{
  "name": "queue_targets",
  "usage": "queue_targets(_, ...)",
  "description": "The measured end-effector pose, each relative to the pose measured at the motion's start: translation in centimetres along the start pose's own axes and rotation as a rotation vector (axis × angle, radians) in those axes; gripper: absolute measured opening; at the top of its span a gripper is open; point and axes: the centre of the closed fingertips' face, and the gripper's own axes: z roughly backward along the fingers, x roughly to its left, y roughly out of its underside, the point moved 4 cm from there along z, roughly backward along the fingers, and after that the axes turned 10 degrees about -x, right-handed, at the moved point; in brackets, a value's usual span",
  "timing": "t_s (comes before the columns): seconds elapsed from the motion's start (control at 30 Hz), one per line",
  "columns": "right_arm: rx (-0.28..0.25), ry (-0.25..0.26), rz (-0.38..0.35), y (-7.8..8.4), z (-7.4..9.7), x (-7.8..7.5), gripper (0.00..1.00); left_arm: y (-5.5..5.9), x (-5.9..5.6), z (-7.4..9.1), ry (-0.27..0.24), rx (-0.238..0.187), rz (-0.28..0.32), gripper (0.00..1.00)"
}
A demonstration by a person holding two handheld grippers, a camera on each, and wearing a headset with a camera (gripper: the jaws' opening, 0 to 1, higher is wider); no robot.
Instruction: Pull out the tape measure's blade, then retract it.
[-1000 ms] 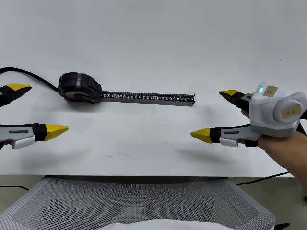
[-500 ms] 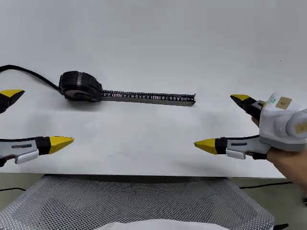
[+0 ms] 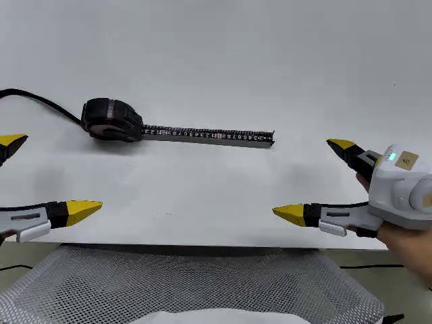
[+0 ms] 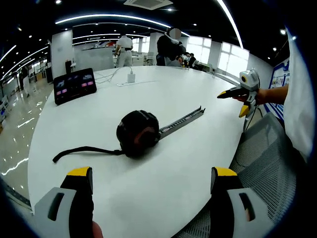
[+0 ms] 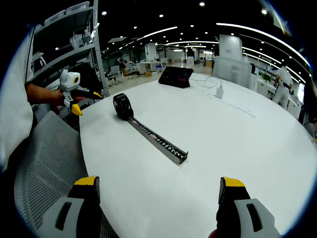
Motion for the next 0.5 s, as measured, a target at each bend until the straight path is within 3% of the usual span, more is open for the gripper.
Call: queue_targets(0.5, 0.020, -0.006, -0.011, 0.69, 0.22, 0.30, 0.99, -0.20, -0.11, -0.24, 0.011, -0.001, 0.009, 0.96)
